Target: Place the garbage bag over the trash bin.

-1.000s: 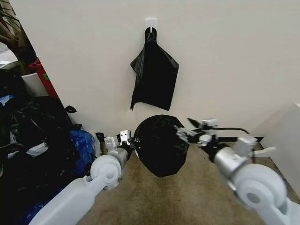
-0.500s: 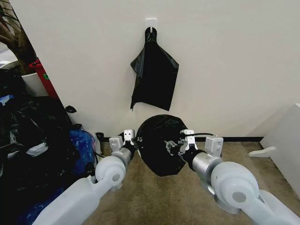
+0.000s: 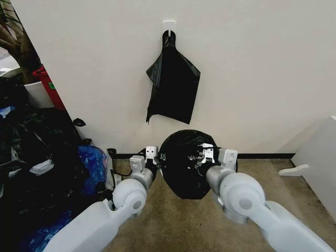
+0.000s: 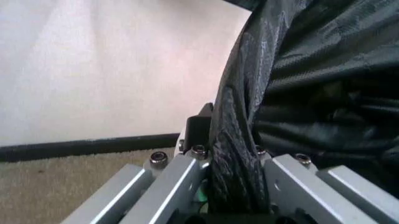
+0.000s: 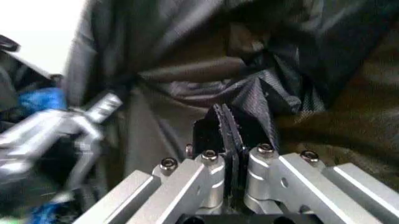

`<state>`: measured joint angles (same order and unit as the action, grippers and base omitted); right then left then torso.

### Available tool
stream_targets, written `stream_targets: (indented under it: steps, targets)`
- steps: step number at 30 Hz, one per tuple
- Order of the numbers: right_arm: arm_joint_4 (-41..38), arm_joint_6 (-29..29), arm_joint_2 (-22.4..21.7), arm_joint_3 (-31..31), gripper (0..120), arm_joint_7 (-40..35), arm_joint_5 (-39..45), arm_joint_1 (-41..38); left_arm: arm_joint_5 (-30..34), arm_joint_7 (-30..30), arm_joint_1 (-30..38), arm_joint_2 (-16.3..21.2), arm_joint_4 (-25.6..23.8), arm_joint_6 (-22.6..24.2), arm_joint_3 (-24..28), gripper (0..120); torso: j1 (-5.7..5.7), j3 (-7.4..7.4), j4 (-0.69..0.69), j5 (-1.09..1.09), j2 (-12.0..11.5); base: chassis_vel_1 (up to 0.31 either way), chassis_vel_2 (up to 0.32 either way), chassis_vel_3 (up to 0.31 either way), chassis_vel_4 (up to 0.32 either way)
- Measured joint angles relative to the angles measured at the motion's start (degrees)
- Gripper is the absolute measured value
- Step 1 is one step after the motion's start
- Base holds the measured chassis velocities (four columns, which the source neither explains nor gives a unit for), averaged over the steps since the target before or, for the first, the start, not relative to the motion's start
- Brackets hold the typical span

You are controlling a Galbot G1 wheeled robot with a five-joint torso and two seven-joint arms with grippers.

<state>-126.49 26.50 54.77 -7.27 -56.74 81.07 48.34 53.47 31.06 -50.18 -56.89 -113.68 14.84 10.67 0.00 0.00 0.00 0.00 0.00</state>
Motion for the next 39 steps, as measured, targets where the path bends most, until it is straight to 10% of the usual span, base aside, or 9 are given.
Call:
stream_targets:
  steps: [24, 39]
  targets:
    - [-4.5, -0.2, -2.6, -1.2, 0, -0.6, 0.9, -3.7, -1.6, -1.6, 0.7, -1.6, 1.4, -1.0, 0.2, 1, 0.0, 0.0, 0.0, 0.0, 0.0, 0.0, 0.0, 0.0, 0.0]
    - [6.3, -1.2, 0.2, -9.2, 0, -6.0, 2.2, -12.0, -2.6, -1.4, 1.5, -1.5, 0.3, -1.3, 1.5, 1, 0.0, 0.0, 0.0, 0.0, 0.0, 0.0, 0.0, 0.0, 0.0]
